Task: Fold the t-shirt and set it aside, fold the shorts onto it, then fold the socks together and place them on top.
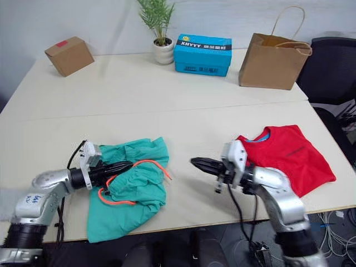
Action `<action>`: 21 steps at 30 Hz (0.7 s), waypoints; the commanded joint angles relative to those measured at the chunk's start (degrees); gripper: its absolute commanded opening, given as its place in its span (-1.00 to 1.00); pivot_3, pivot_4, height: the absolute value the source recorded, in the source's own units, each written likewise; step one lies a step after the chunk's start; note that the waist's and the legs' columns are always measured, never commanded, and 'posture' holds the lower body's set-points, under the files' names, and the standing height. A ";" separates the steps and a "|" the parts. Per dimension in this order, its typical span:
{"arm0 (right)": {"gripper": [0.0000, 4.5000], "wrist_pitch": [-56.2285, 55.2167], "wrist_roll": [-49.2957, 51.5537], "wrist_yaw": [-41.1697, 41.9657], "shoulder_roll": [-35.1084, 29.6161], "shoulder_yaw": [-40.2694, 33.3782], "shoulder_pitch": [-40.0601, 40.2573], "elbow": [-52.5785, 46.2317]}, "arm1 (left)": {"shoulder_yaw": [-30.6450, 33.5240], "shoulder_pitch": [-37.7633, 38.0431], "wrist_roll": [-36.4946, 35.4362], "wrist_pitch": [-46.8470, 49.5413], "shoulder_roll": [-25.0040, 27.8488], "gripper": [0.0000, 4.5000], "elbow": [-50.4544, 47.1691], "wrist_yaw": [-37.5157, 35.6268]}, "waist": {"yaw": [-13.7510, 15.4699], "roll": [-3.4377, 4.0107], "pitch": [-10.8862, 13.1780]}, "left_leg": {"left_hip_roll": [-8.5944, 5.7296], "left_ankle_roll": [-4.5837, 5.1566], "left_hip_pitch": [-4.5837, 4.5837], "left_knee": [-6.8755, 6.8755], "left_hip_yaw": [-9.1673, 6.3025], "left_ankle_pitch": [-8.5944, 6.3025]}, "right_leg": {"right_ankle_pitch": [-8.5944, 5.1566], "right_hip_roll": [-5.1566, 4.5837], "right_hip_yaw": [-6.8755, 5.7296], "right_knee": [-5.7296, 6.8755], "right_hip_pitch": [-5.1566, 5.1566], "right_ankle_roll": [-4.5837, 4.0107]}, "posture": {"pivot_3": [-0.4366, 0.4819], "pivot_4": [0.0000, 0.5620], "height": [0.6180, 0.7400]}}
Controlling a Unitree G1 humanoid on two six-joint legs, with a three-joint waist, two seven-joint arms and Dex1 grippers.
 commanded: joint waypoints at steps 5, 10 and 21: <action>-0.98 -4.70 -6.54 0.51 10.37 11.11 -9.44 9.78 | 2.38 -3.61 -5.21 2.67 -2.04 -1.00 -3.04 -0.43 | 0.36 -0.01 -0.01 | 0.00 -0.02 -0.04 0.05 -0.04 0.01 | 0.00 -0.03 -0.04 0.01 0.00 -0.01 | -0.05 -0.47 1.00; -0.98 -8.66 -11.75 1.56 12.91 15.75 -10.90 18.25 | -1.39 -7.39 -0.66 0.37 -1.98 -1.00 0.71 -1.32 | 0.68 -0.03 -0.02 | -0.03 0.14 -0.09 0.19 0.01 -0.08 | 0.00 -0.10 -0.04 -0.06 0.03 0.00 | -0.05 -0.47 1.00; -0.98 -14.96 -15.41 12.11 8.28 19.95 -9.82 23.62 | -7.66 -6.70 10.29 -5.84 -9.27 -1.00 6.70 7.95 | 0.79 0.03 -0.14 | -0.04 0.14 0.04 0.23 0.02 -0.08 | 0.00 -0.12 -0.04 0.05 0.13 0.00 | -0.05 -0.47 1.00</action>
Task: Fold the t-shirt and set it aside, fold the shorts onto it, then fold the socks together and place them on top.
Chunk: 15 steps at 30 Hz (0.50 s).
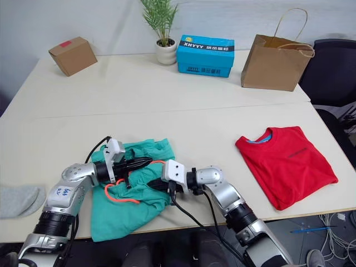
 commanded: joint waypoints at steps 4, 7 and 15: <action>-0.98 -1.27 6.10 7.37 -3.49 -3.42 1.27 -5.58 | 2.97 1.86 -4.01 1.90 -1.39 -1.00 -4.62 0.64 | 0.15 -0.01 -0.03 | -0.01 0.01 0.00 0.13 -0.04 -0.01 | 0.01 -0.03 -0.01 0.10 0.04 0.02 | -0.05 -0.47 1.00; -0.98 0.50 8.21 4.77 -1.50 -6.93 -1.04 -4.65 | 6.72 2.37 -9.98 4.43 0.41 -1.00 -9.72 -2.47 | -0.17 -0.02 -0.02 | 0.02 -0.01 -0.03 0.12 -0.05 0.00 | 0.01 0.00 -0.02 0.14 0.00 0.02 | -0.05 -0.47 1.00; -0.98 -3.39 2.14 -4.40 5.53 -9.06 -9.25 8.27 | 12.26 8.00 -13.71 10.25 8.25 -1.00 -18.22 -3.53 | -1.54 -0.01 -0.02 | 0.08 -0.15 0.00 -0.08 -0.05 0.03 | -0.04 0.07 -0.02 0.09 -0.07 -0.09 | -0.05 -0.47 1.00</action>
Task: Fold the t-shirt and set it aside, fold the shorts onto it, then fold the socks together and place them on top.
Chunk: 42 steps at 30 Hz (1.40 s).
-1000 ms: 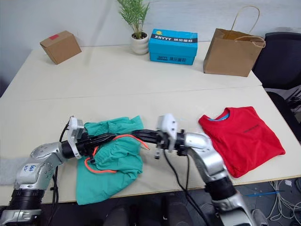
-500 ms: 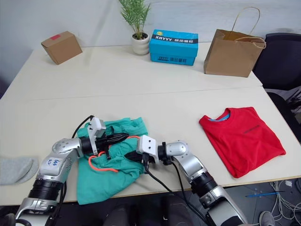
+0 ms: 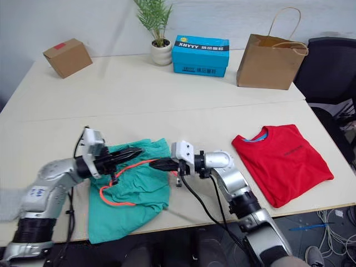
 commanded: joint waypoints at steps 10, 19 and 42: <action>-0.98 -8.72 -7.30 -15.77 7.29 -3.77 -7.85 21.15 | -2.43 18.37 6.79 -11.57 -2.20 -1.00 0.44 0.09 | -0.33 0.01 0.00 | -0.02 0.05 -0.04 -0.04 0.08 -0.03 | -0.01 -0.11 0.01 -0.06 -0.09 -0.02 | -0.05 -0.47 1.00; -0.75 8.13 8.17 1.06 0.45 -8.40 -3.93 3.44 | 2.10 20.20 1.37 -11.52 0.01 -1.00 -7.93 0.07 | -0.61 0.04 0.02 | -0.03 0.05 -0.07 -0.24 0.04 -0.04 | -0.01 -0.13 -0.02 -0.15 -0.10 -0.02 | -0.05 -0.47 1.00; 1.00 83.14 23.13 -14.09 4.99 -9.23 -13.25 -1.91 | 20.55 29.81 -11.07 -13.87 4.97 0.98 -13.05 -13.10 | -1.82 -0.01 -0.01 | 0.01 -0.02 -0.27 -0.37 0.01 -0.02 | -0.10 -0.04 -0.03 -0.07 -0.50 -0.18 | -0.05 -0.47 1.00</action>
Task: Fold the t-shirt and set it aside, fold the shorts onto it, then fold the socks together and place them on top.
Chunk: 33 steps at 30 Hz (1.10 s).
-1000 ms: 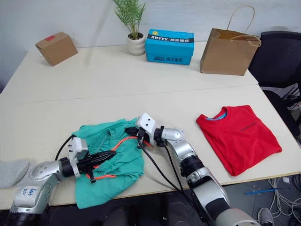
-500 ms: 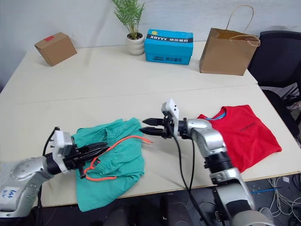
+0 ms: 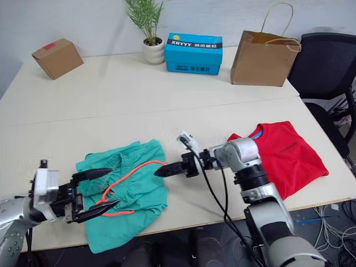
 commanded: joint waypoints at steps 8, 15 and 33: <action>0.14 -5.92 -1.51 -11.67 9.80 -5.50 0.76 2.26 | 7.08 5.81 -3.10 -1.19 0.85 1.00 2.42 -5.32 | -0.24 -0.08 -0.05 | -0.04 0.04 -0.34 0.08 0.00 -0.02 | 0.02 -0.09 -0.01 -0.07 -0.24 0.03 | -0.05 -0.47 1.00; -0.95 -5.32 2.60 -10.40 4.60 -9.37 4.41 -6.44 | 3.53 4.83 -3.22 -0.39 -1.46 1.00 1.59 -4.12 | 0.11 -0.08 -0.05 | -0.05 0.06 -0.35 0.04 -0.02 -0.03 | 0.03 -0.08 -0.02 -0.10 -0.24 0.04 | -0.05 -0.47 1.00; -0.72 2.74 9.58 -5.11 -18.01 -7.95 8.99 -17.16 | -3.17 -2.20 -1.89 0.52 -1.90 1.00 3.87 -2.64 | 0.31 -0.06 -0.04 | -0.04 0.08 -0.59 0.06 -0.16 -0.03 | 0.15 0.06 -0.04 -0.39 -0.29 0.20 | -0.05 -0.47 1.00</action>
